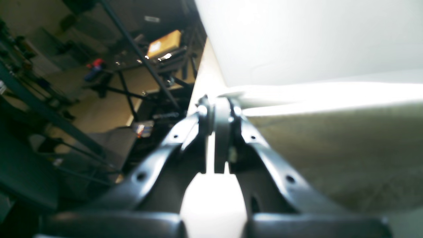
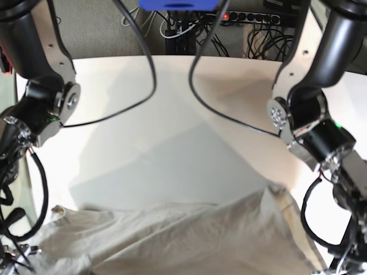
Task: Layout the t-shirt on the table in an organized manner, then fold the t-shirt properly
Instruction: 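Lift the grey shirt by its corners with both grippers and flip it over, then lower the shirt onto the table, right gripper releasing its corner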
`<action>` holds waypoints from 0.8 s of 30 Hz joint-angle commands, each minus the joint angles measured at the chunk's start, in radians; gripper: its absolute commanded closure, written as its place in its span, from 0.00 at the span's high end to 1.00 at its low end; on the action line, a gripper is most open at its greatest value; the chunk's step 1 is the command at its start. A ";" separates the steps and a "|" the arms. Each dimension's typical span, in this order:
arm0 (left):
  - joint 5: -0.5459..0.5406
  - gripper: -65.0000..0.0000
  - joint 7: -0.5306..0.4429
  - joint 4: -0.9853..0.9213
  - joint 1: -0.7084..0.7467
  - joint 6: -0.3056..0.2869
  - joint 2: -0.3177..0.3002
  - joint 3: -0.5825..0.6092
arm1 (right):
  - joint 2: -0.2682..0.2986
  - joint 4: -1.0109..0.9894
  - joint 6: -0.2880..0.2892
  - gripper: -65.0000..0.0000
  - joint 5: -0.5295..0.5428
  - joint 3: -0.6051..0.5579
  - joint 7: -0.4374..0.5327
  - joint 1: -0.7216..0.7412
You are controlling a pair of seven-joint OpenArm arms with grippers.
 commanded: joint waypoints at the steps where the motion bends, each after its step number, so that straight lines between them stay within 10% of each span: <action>1: 0.002 0.00 -0.001 0.030 -0.018 0.007 -0.024 0.002 | 0.011 0.017 -0.004 0.00 0.003 0.001 0.021 0.026; 9: -0.007 0.00 0.293 0.133 0.002 -0.002 -0.143 0.002 | 0.017 0.032 -0.004 0.00 0.005 0.078 0.012 -0.011; 24: -0.010 0.00 0.293 0.207 0.518 -0.005 -0.177 -0.004 | -0.077 0.038 -0.004 0.00 0.005 0.091 0.021 -0.463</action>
